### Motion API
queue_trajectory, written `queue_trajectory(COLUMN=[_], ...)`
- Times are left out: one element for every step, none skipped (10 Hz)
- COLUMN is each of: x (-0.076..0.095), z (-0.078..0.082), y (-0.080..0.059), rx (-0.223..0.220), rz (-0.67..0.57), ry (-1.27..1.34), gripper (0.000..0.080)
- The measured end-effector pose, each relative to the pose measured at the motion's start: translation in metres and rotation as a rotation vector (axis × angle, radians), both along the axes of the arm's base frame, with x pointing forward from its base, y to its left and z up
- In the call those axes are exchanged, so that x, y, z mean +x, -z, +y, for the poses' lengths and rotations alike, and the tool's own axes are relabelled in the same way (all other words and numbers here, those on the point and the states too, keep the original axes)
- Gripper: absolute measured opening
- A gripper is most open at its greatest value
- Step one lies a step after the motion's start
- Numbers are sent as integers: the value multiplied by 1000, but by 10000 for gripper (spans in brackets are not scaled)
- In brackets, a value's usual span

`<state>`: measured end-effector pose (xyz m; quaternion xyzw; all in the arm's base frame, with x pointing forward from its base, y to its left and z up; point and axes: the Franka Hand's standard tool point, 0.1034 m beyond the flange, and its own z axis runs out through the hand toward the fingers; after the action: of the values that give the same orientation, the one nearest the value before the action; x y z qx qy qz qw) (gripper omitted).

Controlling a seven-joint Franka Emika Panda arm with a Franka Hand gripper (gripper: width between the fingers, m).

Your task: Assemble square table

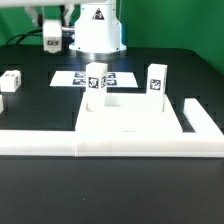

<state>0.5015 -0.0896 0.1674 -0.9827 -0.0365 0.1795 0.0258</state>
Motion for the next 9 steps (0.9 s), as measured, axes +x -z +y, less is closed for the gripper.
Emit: queue_trajectory(x=[15, 35, 58, 71, 75, 73, 75, 76, 81], z=[15, 34, 50, 63, 61, 58, 58, 57, 56], y=[-13, -23, -32, -37, -35, -34, -34, -32, -32], rx=[3, -20, -40, -51, -45, -48, -51, -54, -59], rz=[-62, -115, -206, -266, -352, -422, -490, -530, -596], ry=[29, 81, 99, 76, 67, 75, 75, 77, 77], gripper=[292, 293, 293, 293, 293, 293, 293, 293, 293])
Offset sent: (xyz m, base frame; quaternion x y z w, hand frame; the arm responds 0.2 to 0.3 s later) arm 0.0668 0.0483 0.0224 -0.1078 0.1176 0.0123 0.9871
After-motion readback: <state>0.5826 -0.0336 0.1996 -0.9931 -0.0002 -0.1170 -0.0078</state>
